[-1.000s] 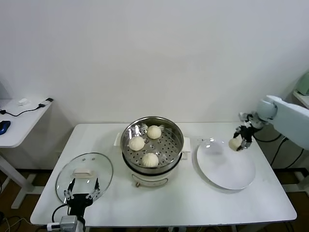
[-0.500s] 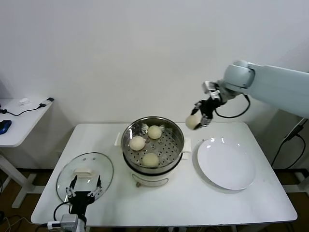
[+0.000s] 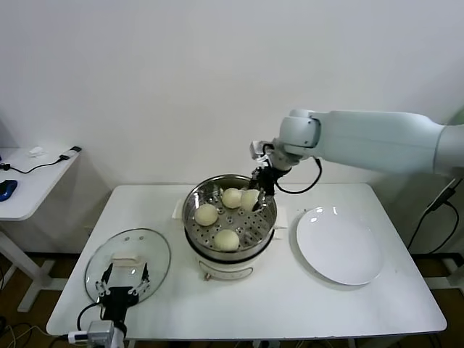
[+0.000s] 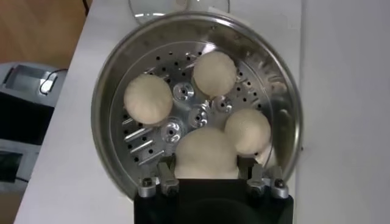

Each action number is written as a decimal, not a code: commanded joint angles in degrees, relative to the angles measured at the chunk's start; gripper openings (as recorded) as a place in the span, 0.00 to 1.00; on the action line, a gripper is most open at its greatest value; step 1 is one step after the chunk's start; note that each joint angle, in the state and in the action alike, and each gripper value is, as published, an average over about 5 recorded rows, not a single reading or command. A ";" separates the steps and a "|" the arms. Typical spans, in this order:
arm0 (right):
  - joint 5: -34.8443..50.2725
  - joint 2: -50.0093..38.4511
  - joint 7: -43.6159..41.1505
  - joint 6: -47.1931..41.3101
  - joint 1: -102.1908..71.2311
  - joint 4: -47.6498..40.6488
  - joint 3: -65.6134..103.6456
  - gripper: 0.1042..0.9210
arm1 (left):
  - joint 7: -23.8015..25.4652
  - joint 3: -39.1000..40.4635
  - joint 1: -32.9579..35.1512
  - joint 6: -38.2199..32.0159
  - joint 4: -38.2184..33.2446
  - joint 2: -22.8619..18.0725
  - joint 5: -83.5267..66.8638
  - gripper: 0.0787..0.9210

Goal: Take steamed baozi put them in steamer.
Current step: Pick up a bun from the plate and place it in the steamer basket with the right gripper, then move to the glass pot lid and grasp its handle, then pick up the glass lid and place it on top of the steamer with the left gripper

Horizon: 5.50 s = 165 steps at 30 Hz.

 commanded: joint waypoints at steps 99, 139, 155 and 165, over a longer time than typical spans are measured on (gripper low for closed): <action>-24.71 4.50 40.52 36.90 -135.16 15.52 134.81 0.88 | -27.01 -0.58 -9.45 -14.05 34.47 13.74 69.30 0.88; -24.72 5.16 40.08 38.88 -135.05 12.71 135.02 0.88 | -24.61 0.62 -19.20 -9.49 40.46 12.14 72.73 0.76; -24.92 5.89 39.93 39.01 -135.34 13.34 135.55 0.88 | -25.12 0.59 -19.78 -9.98 40.67 12.20 73.46 0.21; -25.17 5.90 39.08 39.23 -136.07 14.28 135.73 0.88 | -21.18 -2.03 -16.67 -10.38 27.70 14.05 66.42 0.06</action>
